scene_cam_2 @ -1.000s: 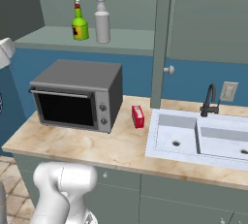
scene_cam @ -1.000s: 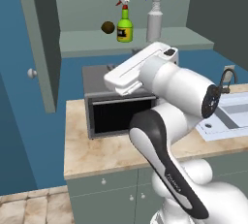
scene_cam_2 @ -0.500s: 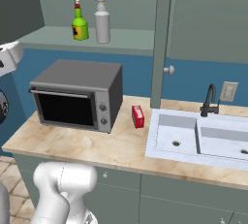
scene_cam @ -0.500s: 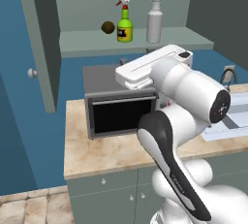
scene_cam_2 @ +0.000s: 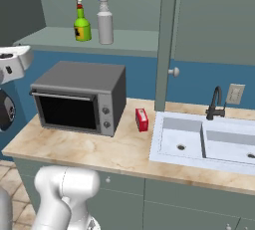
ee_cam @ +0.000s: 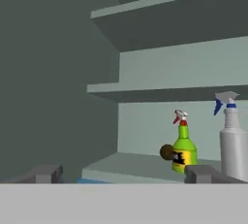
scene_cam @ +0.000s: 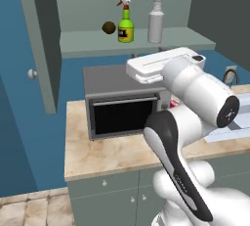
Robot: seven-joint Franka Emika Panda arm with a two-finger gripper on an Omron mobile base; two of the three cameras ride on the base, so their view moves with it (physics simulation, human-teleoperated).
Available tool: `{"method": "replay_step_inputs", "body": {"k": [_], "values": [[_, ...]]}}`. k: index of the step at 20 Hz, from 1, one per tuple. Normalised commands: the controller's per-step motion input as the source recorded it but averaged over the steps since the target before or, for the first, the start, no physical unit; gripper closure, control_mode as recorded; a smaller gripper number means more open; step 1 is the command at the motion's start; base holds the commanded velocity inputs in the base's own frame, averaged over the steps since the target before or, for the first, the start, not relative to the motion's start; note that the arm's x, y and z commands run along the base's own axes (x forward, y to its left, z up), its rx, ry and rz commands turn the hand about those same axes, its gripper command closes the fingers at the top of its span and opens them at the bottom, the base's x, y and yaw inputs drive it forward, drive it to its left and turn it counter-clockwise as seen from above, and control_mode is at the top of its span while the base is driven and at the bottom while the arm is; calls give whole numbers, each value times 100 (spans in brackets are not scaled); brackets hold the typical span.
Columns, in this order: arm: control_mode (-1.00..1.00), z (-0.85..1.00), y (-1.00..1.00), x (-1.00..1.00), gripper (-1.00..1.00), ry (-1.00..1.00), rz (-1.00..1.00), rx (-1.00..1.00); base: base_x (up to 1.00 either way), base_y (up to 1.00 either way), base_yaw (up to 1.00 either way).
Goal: Pick the spray and spray from the cabinet and place them on the counter.
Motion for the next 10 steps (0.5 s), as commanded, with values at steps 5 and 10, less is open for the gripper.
{"method": "replay_step_inputs", "body": {"k": [5,10], "values": [[-100,20,-25,0,-100,1,-5,8,0,0,0],[-100,10,-16,0,-100,0,-5,0,0,0,0]]}}
